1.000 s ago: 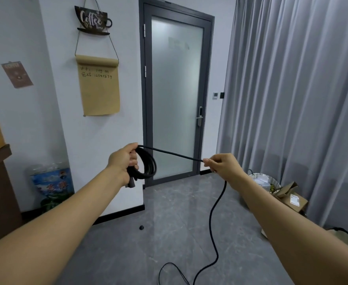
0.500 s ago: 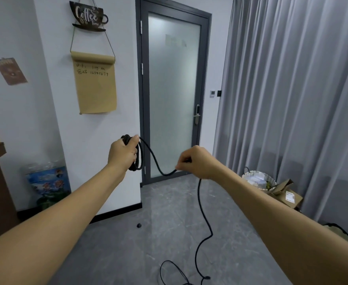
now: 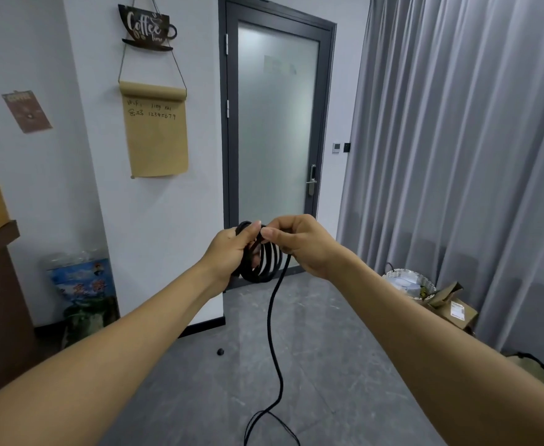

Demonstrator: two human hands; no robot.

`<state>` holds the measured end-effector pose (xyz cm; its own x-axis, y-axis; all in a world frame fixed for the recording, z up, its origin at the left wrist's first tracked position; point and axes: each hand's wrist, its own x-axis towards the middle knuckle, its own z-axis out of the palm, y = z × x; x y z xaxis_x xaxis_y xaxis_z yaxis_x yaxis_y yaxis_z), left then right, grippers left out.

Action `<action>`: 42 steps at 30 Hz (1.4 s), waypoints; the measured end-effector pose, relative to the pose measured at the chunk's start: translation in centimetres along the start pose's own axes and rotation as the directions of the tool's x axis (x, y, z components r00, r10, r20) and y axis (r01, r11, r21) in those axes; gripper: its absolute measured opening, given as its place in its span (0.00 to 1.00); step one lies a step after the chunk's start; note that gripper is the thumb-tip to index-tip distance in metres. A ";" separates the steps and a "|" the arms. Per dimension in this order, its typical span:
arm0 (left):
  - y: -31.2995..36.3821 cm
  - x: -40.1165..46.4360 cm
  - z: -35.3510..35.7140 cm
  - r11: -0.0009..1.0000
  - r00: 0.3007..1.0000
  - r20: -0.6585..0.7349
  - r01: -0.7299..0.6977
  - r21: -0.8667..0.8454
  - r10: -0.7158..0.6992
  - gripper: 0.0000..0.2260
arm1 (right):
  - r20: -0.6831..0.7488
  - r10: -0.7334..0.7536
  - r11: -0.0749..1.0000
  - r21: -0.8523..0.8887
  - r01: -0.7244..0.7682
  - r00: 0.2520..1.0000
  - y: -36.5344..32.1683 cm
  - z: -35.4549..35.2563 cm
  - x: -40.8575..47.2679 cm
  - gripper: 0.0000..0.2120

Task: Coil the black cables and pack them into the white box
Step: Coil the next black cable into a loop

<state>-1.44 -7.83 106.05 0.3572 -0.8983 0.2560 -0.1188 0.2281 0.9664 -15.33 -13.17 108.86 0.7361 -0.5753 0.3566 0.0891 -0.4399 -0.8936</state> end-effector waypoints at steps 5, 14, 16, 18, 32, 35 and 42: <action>0.6 -1.1 0.8 0.994 0.995 0.096 0.039 -0.099 -0.029 0.16 | -0.053 0.029 0.997 0.079 -0.025 0.998 0.8 -0.1 0.0 0.09; 1.0 -2.0 1.5 0.971 0.965 0.231 0.166 -0.174 -0.123 0.17 | -0.115 0.079 0.997 0.013 -0.078 0.990 1.2 -0.9 -0.2 0.10; 0.8 -2.1 1.3 0.973 0.958 0.252 0.176 -0.150 -0.134 0.17 | -0.143 0.090 0.994 -0.045 -0.098 0.986 1.1 -1.2 -0.3 0.12; 0.6 -2.3 1.1 0.974 0.951 0.274 0.188 -0.130 -0.147 0.17 | -0.175 0.113 0.988 -0.083 -0.129 0.978 1.1 -1.6 -0.4 0.14; -0.3 -2.1 -0.7 0.938 0.978 0.068 0.207 -0.277 -0.196 0.14 | -0.288 0.213 0.956 -0.136 -0.260 0.934 4.4 -3.6 -0.7 0.14; -0.4 -1.0 -2.7 0.887 0.961 -0.070 0.218 -0.407 -0.268 0.14 | -0.345 0.239 0.928 -0.194 -0.318 0.908 5.9 -4.9 -1.4 0.14; -1.9 1.3 -8.4 0.838 0.883 -0.329 0.121 -0.532 -0.336 0.14 | -0.462 0.203 0.909 -0.239 -0.342 0.863 7.7 -7.6 -2.6 0.08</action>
<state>7.06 -6.28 104.78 0.6596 -0.7462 -0.0901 0.4365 0.2827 0.8542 -21.61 -20.30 103.11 0.3435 -0.9047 0.2521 -0.3311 -0.3678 -0.8690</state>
